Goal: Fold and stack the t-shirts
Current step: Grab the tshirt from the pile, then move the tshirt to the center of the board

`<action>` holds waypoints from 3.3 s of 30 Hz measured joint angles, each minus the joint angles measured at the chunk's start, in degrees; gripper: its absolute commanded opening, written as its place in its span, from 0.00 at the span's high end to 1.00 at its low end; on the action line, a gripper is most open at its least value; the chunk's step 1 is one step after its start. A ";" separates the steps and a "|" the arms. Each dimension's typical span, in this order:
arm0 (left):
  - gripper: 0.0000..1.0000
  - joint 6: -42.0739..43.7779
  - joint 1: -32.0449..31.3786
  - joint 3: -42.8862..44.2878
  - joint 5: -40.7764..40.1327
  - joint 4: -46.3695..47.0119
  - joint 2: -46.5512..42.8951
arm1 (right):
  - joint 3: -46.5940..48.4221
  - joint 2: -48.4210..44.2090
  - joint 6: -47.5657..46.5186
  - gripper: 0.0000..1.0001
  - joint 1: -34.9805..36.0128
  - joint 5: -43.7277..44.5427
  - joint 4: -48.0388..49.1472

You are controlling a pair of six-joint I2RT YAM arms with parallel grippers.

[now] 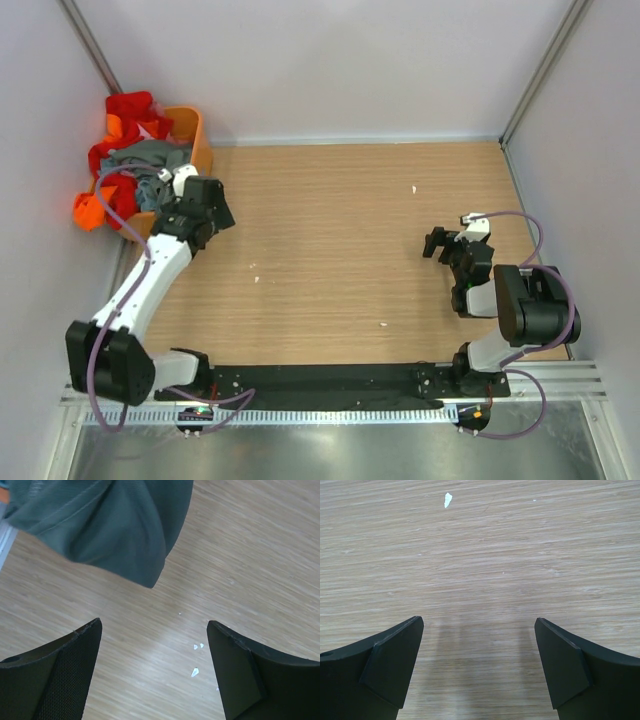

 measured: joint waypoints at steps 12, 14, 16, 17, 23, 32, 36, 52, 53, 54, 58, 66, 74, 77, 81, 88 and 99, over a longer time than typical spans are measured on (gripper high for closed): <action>0.28 0.46 0.00 10.69 -6.99 2.40 20.33 | 0.00 0.00 0.02 0.00 0.00 0.00 0.00; 0.39 0.68 0.00 12.57 -8.17 2.60 22.58 | 0.00 0.00 0.00 0.00 0.00 0.00 0.00; 0.69 0.66 0.00 14.05 -9.16 2.60 24.50 | 0.00 0.00 0.00 0.00 0.00 0.00 0.02; 1.00 0.61 0.00 14.56 -9.46 2.60 25.16 | 0.00 0.00 0.00 0.00 0.00 0.00 0.02; 1.00 2.54 0.00 18.36 -9.40 1.29 26.23 | 0.00 0.00 0.00 0.00 0.00 0.00 0.02; 1.00 6.78 0.02 42.23 -4.02 -3.50 19.71 | 0.00 0.00 0.02 0.00 0.00 0.00 0.02; 1.00 7.28 0.04 57.16 3.26 0.00 15.19 | 0.00 0.00 0.02 0.00 0.00 0.00 0.02; 1.00 -9.53 -0.09 75.43 41.42 23.39 17.57 | 0.00 0.00 0.00 0.00 0.00 0.00 0.02; 1.00 -10.64 -0.46 73.24 43.10 23.89 17.92 | 0.00 0.00 0.00 0.00 0.00 0.00 0.02; 1.00 -11.47 -0.72 71.14 44.11 23.56 18.27 | 0.00 0.00 0.00 0.00 0.00 0.00 0.02; 0.57 -11.28 -5.09 61.81 45.09 18.40 22.77 | 0.00 0.00 0.00 0.00 0.00 0.00 0.02; 0.00 -4.13 -21.03 73.00 41.53 -7.32 52.24 | 0.00 0.00 -0.02 0.00 0.00 0.04 0.02; 0.00 -0.59 -26.62 42.99 32.06 -12.35 29.94 | 0.00 0.00 -0.07 0.00 0.00 0.04 0.04; 0.00 0.11 -25.35 33.22 26.56 -9.44 13.07 | 0.00 0.00 -0.07 0.00 0.00 0.07 0.04; 0.00 1.84 -24.76 21.88 20.55 -5.62 -6.14 | 0.00 0.00 -0.13 0.00 0.00 0.07 0.13; 0.00 5.86 -24.96 -0.11 12.11 -4.61 -23.74 | 0.00 0.00 -0.15 0.00 0.00 0.07 0.15; 0.00 9.70 -24.96 -6.91 3.96 -6.21 -30.62 | 8.87 -19.96 -0.20 0.00 6.03 4.92 -26.75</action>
